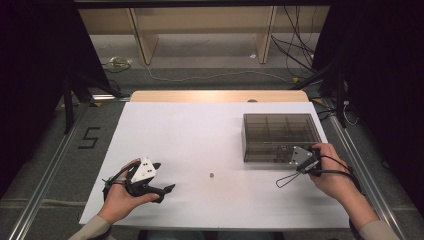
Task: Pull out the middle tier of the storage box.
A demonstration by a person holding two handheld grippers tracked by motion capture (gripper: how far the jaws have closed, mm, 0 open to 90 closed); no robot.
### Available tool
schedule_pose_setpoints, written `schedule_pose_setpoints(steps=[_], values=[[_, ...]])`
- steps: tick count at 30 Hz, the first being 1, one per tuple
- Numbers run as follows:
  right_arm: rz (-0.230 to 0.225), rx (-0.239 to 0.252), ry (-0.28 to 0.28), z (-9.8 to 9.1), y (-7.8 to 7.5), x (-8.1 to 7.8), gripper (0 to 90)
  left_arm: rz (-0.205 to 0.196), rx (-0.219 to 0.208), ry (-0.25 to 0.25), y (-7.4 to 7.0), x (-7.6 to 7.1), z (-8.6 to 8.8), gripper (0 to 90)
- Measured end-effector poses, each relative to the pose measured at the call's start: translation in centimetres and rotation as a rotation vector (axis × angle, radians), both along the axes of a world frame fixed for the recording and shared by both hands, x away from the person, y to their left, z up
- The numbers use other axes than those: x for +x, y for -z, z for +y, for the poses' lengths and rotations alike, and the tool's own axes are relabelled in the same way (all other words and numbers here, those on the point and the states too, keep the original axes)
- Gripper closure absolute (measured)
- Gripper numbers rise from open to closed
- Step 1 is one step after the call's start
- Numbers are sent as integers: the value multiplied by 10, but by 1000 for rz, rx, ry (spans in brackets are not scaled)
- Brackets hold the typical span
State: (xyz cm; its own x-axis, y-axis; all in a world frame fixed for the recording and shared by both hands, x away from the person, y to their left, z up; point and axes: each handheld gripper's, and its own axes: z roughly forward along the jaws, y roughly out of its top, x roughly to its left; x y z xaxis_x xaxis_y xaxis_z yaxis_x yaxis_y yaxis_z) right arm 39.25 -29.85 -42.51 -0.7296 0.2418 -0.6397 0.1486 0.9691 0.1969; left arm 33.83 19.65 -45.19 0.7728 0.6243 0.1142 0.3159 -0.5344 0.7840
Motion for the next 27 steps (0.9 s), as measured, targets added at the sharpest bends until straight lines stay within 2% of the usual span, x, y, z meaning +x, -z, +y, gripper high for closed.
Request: schedule_pose_setpoints(steps=[6,8,9,10,11,12,15,16,20,21,27], values=[[45,-18,-34,-1,-5,7,796,0,-1,1,0,0,0,159],[84,-17,-48,-3,-9,11,810,0,-1,2,0,0,0,160],[84,-17,-48,-3,-9,11,810,0,-1,2,0,0,0,160],[113,-13,-64,-4,-11,14,817,0,-1,2,0,0,0,160],[113,-13,-64,-4,-11,14,817,0,-1,2,0,0,0,160],[143,-15,-74,-6,-14,17,825,-1,-1,2,0,0,0,160],[156,-18,-81,-6,-16,19,831,-2,-3,2,0,0,0,160],[182,-28,-95,-6,-18,22,837,-2,-3,1,0,0,0,161],[213,-34,-113,-6,-20,27,843,-2,-5,-1,0,0,0,161],[237,-39,-116,-6,-22,29,848,-5,-5,-1,0,1,0,161],[275,-45,-135,-7,-25,32,861,-6,-10,-2,-1,0,1,162]])
